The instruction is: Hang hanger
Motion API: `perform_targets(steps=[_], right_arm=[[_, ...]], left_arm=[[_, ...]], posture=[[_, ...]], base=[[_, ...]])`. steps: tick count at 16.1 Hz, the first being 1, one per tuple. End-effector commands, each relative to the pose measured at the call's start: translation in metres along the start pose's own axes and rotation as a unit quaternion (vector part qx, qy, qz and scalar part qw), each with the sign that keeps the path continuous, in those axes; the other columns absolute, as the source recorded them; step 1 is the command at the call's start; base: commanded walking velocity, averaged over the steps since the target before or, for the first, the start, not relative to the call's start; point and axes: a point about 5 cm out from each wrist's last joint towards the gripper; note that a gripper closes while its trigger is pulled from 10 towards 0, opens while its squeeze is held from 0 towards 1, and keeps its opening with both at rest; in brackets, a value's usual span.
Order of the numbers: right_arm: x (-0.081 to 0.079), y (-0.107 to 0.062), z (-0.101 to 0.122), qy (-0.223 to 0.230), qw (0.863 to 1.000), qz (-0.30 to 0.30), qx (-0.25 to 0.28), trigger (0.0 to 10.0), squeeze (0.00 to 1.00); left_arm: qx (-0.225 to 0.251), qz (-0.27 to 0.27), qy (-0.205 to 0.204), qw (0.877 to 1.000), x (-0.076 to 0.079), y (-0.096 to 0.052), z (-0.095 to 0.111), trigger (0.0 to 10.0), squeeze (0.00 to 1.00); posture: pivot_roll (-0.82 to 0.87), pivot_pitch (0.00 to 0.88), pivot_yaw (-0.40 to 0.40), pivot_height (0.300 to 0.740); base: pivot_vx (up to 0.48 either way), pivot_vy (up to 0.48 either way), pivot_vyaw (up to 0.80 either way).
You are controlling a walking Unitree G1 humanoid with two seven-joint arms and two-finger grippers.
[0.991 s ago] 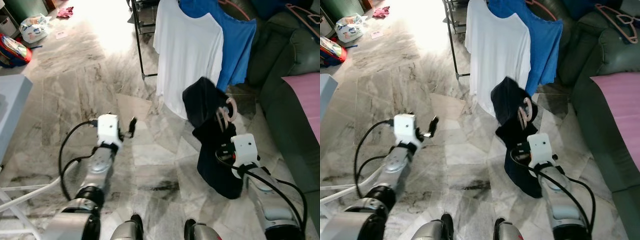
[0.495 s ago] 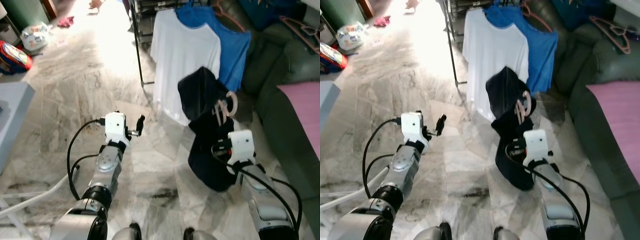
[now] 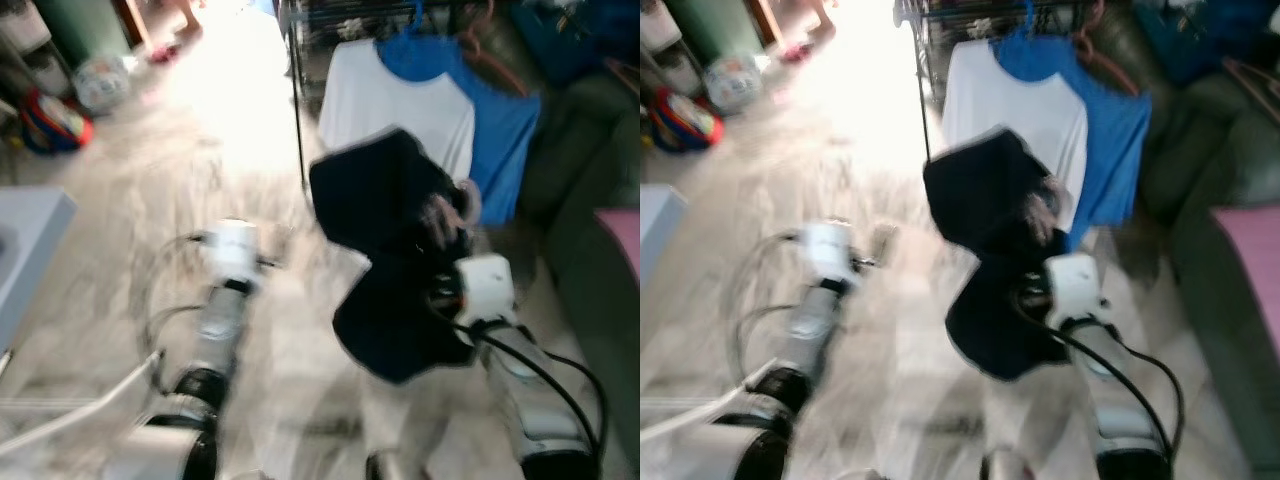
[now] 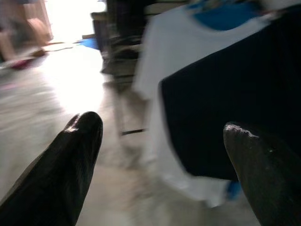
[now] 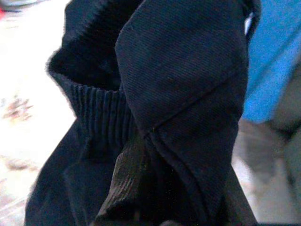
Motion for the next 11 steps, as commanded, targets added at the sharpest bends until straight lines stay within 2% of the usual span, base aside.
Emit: perform_targets(steps=[1, 3, 6, 7, 11], right_arm=[[-0.0024, 0.0018, 0.0125, 0.004, 1.0, -0.001, 0.03, 10.0, 0.0], [-0.0037, 0.002, 0.0123, 0.003, 1.0, 0.003, 0.03, 10.0, 0.0], [-0.0046, 0.0026, 0.0137, 0.004, 0.999, 0.004, 0.033, 10.0, 0.0], [-0.0054, 0.0025, 0.0136, 0.005, 0.999, 0.005, 0.033, 10.0, 0.0], [-0.0082, 0.0025, 0.0133, 0.007, 0.999, 0.009, 0.032, 10.0, 0.0]], left_arm=[[0.0, 0.017, 0.012, 1.0, -0.015, -0.0016, 0.0038, 10.0, 0.0], [-0.001, 0.017, 0.011, 1.0, -0.0144, -0.0013, 0.0034, 10.0, 0.0], [-0.005, 0.017, 0.008, 1.0, -0.0137, -0.0006, 0.0028, 10.0, 0.0], [-0.007, 0.017, 0.006, 1.0, -0.014, -0.0003, 0.0027, 10.0, 0.0], [-0.009, 0.017, 0.01, 1.0, -0.016, 0.0004, 0.0039, 10.0, 0.0]], posture=[[-0.1, 0.142, 0.046, 0.74], [-0.1, 0.137, 0.045, 0.74], [-0.1, 0.13, 0.047, 0.74], [-0.1, 0.131, 0.047, 0.74], [-0.1, 0.131, 0.052, 0.74]], base=[[0.472, 0.0, 0.0], [0.472, 0.0, 0.0], [0.435, 0.0, 0.66], [0.386, 0.285, 0.45], [0.368, 0.307, 0.0]])
Point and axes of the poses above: a point about 5 cm out from each wrist's last joint towards the gripper, its own y axis pointing out of the wrist towards the gripper, its own z axis along the axis of the wrist's last joint, x = y × z, and after that the axes turned 8 degrees about -y, right-handed
